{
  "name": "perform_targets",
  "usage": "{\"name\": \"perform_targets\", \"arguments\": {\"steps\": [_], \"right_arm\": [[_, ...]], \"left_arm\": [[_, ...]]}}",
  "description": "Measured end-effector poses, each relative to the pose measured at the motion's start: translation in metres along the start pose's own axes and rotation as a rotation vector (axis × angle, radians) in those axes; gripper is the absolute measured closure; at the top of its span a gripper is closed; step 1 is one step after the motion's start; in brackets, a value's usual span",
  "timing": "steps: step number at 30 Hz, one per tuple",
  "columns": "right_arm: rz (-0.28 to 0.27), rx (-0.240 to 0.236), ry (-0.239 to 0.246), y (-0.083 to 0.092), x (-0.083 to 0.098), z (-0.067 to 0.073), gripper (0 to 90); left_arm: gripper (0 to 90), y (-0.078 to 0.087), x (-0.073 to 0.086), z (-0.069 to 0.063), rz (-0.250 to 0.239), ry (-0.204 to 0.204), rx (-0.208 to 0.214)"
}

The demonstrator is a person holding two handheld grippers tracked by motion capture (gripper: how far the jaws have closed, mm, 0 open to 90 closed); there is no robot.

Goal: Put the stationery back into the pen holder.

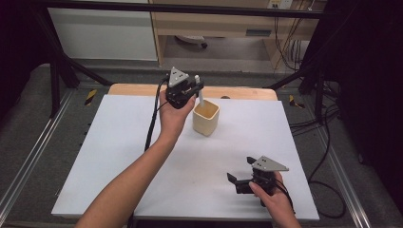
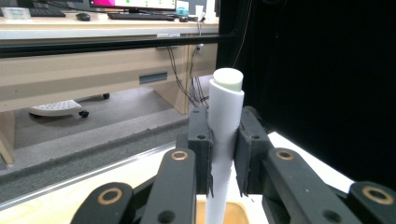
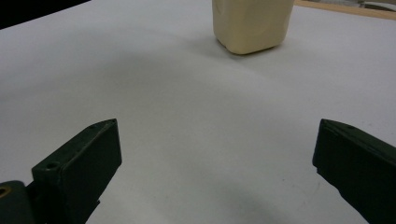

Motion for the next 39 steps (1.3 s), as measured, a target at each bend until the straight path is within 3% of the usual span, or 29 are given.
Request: {"name": "perform_targets", "arguments": {"steps": [11, 15, 18, 30, 39], "right_arm": [[0.002, -0.005, 0.008, 0.000, 0.000, 0.001, 1.8], [0.001, -0.007, 0.010, 0.000, 0.000, 0.001, 1.8], [0.007, -0.009, 0.011, -0.001, 0.001, 0.001, 1.8], [0.019, -0.016, 0.021, -0.002, 0.002, 0.004, 1.8], [0.017, -0.016, 0.021, -0.002, 0.002, 0.004, 1.8]], "left_arm": [[78.7, -0.014, 0.010, 0.011, 0.033, -0.005, -0.029], [78.7, -0.017, 0.012, 0.012, 0.031, 0.031, -0.027], [78.7, -0.019, 0.012, 0.011, 0.027, 0.033, -0.034], [78.7, -0.027, 0.022, 0.010, 0.066, 0.007, -0.050], [78.7, -0.035, 0.034, 0.003, 0.090, -0.013, -0.036]]}}
Point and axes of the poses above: each handheld gripper's, and its own axes: y roughly backward along the jaws, x roughly out of its underside, z roughly to its left, the point moved 8 cm from there along -y, roughly forward along the jaws, and after that the axes turned 11 degrees about y, right-handed, at the moved point
